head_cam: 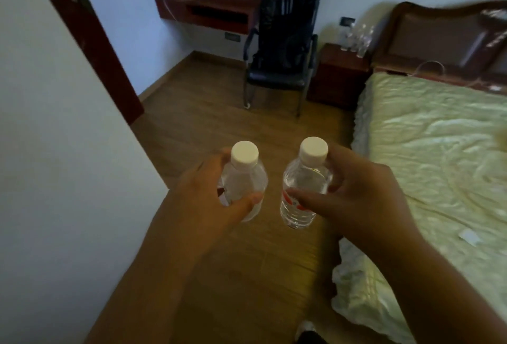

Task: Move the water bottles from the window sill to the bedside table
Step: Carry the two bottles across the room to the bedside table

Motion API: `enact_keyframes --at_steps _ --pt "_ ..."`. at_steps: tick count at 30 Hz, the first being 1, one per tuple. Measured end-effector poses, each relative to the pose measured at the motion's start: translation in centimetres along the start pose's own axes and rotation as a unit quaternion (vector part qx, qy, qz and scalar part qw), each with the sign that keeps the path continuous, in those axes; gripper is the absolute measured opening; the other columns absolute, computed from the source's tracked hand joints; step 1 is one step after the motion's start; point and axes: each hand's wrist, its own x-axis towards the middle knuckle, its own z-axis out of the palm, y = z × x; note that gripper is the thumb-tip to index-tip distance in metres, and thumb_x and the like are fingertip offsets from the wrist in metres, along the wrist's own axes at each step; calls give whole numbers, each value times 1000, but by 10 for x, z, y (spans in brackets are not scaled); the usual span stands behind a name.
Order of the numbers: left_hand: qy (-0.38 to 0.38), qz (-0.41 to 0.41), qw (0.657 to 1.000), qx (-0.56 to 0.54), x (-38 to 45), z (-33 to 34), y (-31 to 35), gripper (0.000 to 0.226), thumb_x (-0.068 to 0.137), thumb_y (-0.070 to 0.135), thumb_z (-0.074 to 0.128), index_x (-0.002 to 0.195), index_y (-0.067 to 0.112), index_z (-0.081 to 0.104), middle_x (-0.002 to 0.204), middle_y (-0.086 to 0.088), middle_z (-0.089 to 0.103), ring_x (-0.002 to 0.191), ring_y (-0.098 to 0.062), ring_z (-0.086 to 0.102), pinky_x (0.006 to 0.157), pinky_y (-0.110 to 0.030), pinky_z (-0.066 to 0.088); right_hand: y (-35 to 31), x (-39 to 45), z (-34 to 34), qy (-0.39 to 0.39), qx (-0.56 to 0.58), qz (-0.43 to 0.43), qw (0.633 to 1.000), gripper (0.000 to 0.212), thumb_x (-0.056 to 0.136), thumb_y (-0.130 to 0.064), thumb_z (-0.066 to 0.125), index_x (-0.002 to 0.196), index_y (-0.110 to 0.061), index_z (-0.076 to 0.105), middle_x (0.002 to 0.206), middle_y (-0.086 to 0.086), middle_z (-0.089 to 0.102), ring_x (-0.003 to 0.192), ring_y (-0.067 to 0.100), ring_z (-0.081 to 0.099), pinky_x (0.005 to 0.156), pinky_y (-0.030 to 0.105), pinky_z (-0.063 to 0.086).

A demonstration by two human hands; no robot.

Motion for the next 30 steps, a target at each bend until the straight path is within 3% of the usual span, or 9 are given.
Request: enact_keyframes --at_steps 5,8,11,14,18,24,28,30 --pt "-63 80 994 -26 33 28 24 75 72 56 76 136 47 37 129 26 47 107 4 50 75 -9 34 31 -4 -23 48 6 61 997 62 66 -57 83 121 -43 58 103 -22 69 88 2 67 75 40 58" --pt "-72 113 991 -21 52 41 39 74 72 58 75 135 50 36 119 32 44 105 6 51 73 -7 36 49 4 -33 60 4 73 996 62 66 -57 82 121 -42 59 104 -21 69 95 4 66 76 40 59" --pt "-77 131 988 -14 67 51 56 71 73 58 75 133 51 37 112 35 44 103 7 52 76 -9 39 65 18 -43 66 9 82 994 60 66 -58 82 118 -39 60 101 -18 70 91 7 67 73 41 59" --pt "-86 142 986 2 82 58 74 69 73 57 75 132 49 39 120 30 47 107 7 50 75 -7 36 78 34 -53 83 23 89 992 58 67 -56 82 118 -39 59 102 -18 70 87 7 68 73 41 59" --pt "-72 160 984 12 106 66 95 74 73 56 76 137 47 39 129 27 49 112 3 52 79 -10 38 92 57 -69 94 25 80 992 63 67 -57 82 124 -42 57 111 -19 69 95 5 67 77 40 59" --pt "-65 189 980 1 132 86 133 69 75 53 75 131 52 36 125 31 43 107 7 49 70 -4 36 113 79 -103 107 25 71 991 67 68 -53 82 127 -38 56 117 -16 68 97 8 68 81 41 58" --pt "-86 196 977 -25 147 109 155 73 75 51 78 137 48 38 133 25 48 116 0 52 88 -18 47 130 87 -121 126 17 81 989 65 68 -55 82 126 -39 57 112 -16 70 95 9 68 78 42 58" --pt "-98 208 973 -23 157 120 162 71 74 52 78 134 48 40 132 25 48 116 1 51 88 -19 48 139 90 -128 136 14 88 987 63 68 -54 82 125 -39 59 111 -16 70 96 9 68 78 41 58"
